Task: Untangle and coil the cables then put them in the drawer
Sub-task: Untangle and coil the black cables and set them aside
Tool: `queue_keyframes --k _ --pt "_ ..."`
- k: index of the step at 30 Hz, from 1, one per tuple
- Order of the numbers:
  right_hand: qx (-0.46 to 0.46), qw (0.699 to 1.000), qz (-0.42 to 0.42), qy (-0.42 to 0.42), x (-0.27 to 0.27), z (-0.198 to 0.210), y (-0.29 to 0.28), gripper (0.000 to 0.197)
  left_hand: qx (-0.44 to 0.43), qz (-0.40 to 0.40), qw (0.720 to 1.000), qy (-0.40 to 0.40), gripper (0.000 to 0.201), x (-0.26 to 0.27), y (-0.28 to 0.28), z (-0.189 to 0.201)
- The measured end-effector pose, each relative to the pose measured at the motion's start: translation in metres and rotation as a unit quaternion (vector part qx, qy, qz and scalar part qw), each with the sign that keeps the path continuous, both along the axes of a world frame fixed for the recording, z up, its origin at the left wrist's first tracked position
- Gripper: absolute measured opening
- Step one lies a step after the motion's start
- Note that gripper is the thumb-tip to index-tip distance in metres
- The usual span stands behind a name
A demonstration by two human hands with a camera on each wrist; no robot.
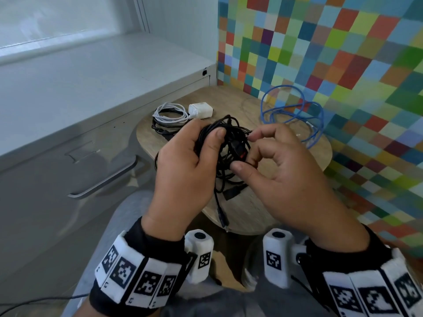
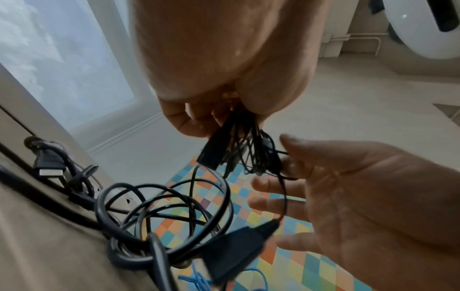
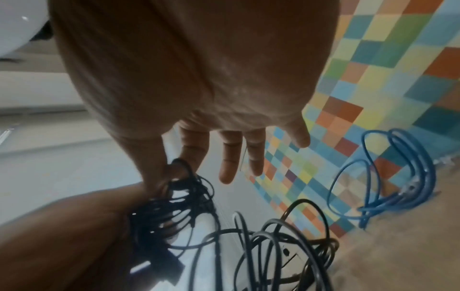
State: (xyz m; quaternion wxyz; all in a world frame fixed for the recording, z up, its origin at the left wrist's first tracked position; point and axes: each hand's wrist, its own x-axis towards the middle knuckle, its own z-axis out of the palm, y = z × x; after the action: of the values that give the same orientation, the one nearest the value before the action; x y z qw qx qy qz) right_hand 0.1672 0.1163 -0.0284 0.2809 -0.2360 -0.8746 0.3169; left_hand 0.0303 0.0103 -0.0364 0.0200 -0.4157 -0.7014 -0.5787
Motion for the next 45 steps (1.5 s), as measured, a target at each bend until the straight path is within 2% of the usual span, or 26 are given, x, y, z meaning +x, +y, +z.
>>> queue_keyframes --k 2,4,9,13,19,23,27,30,32,37,42,45 --pt "0.031 0.999 -0.008 -0.007 -0.002 -0.004 -0.001 0.028 0.007 -0.002 1.0 -0.004 0.016 0.002 0.001 0.002" --pt "0.019 1.0 -0.01 0.015 -0.003 -0.007 -0.002 0.023 0.023 -0.011 1.0 -0.014 0.02 0.002 0.002 0.003" --pt "-0.069 0.988 0.036 0.136 -0.006 -0.004 -0.011 0.007 0.083 -0.034 0.994 -0.056 0.023 0.0 0.001 0.006" --pt "-0.168 0.956 0.082 0.226 -0.006 -0.005 -0.009 0.005 0.128 -0.069 0.98 -0.134 0.023 0.002 0.0 0.009" --pt "-0.087 0.983 0.083 0.138 -0.002 -0.004 -0.008 0.004 0.169 -0.099 0.957 -0.213 0.025 0.006 0.004 0.01" --pt "-0.166 0.968 0.101 0.16 -0.004 -0.01 -0.003 0.017 0.192 -0.108 0.946 -0.238 0.021 0.012 0.007 0.012" --pt "-0.256 0.936 0.085 0.225 -0.009 -0.013 -0.007 0.006 0.186 -0.114 0.948 -0.231 0.02 0.01 0.006 0.015" --pt "-0.314 0.914 0.048 0.253 -0.011 -0.01 -0.007 0.025 0.176 -0.128 0.942 -0.257 0.018 0.008 0.004 0.014" --pt "-0.31 0.919 0.039 0.239 -0.011 -0.005 -0.007 0.038 0.157 -0.138 0.945 -0.252 0.015 0.011 0.003 0.013" --pt "-0.29 0.937 0.084 0.178 -0.011 0.0 -0.013 0.081 0.133 -0.156 0.949 -0.241 0.011 0.014 0.005 0.011" --pt "-0.268 0.942 0.049 0.197 -0.015 -0.002 -0.016 0.072 0.105 -0.147 0.958 -0.221 0.024 0.013 0.005 0.01" --pt "-0.237 0.949 0.039 0.203 -0.016 -0.002 -0.017 0.068 0.1 -0.169 0.954 -0.226 0.021 0.014 0.005 0.01"
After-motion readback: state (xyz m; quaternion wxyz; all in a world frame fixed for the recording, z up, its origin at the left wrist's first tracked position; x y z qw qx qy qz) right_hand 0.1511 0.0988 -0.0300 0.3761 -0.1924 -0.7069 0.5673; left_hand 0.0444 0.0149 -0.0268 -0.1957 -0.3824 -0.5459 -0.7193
